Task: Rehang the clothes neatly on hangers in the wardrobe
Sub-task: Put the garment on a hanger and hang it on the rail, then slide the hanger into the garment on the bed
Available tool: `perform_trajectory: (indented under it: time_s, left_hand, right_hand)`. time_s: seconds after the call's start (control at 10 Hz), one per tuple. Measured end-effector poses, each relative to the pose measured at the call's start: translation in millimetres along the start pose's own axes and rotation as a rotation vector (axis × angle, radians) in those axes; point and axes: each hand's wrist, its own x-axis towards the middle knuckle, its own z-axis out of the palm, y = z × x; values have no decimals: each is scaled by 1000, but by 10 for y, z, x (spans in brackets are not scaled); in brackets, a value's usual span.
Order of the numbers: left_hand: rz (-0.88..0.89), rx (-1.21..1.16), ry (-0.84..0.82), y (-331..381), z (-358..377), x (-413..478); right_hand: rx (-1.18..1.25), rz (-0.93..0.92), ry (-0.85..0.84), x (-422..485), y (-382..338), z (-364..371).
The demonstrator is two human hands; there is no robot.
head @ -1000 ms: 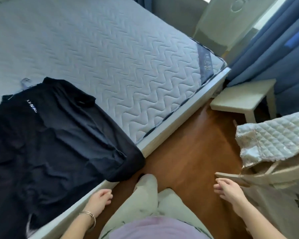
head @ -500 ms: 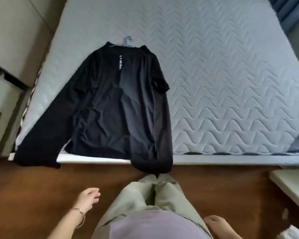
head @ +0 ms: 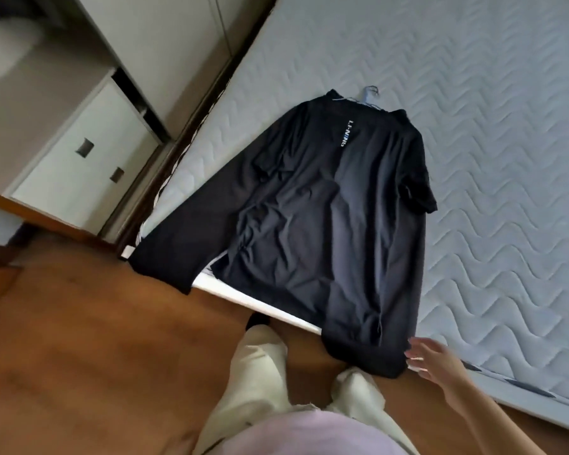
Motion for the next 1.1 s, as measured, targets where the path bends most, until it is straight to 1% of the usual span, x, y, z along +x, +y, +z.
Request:
perform_trajectory:
  time_s: [0.1,0.2,0.3,0.4,0.5,0.6,0.7,0.8,0.9,1.0,1.1]
  left_hand:
    - [-20,-1,-34,671,169,-148]
    - [-146,52,-316,1476,335,-230]
    - [-57,177,82,2953,-224,-47]
    - [152,248,24,3589,-267,141]
    - [222,277,39,4057,-121,259]
    - [181,310,-34,4175,217,332]
    - [65,402,-206,4274,685,207]
    - [49,569,-299,4609,1113,319]
    - [335,733,-180,5330,1634,734]
    - [646,802,-85,6126,2447,1066]
    - [913,806,-98,6747,3413,1329]
  right_hand:
    - [16,21,93,-96,-164,535]
    - [-71,152,116,-316,-90,1123]
    - [-322,151,-18,-529,-39,1620]
    - [-373,126,7,-635,-278,1793]
    - [-202,211,46,-545,-435,1727]
    - [-102,247,127,-379,-562,1601]
    - [27,302,105,-226,-945,1520]
    - [151,307,14,141,-1479,1318]
    - [219,189,68,874,-2098,1015]
    - [193,59,137,1722,-2771,768]
    - [162,-134,152,2531,-3508,645]
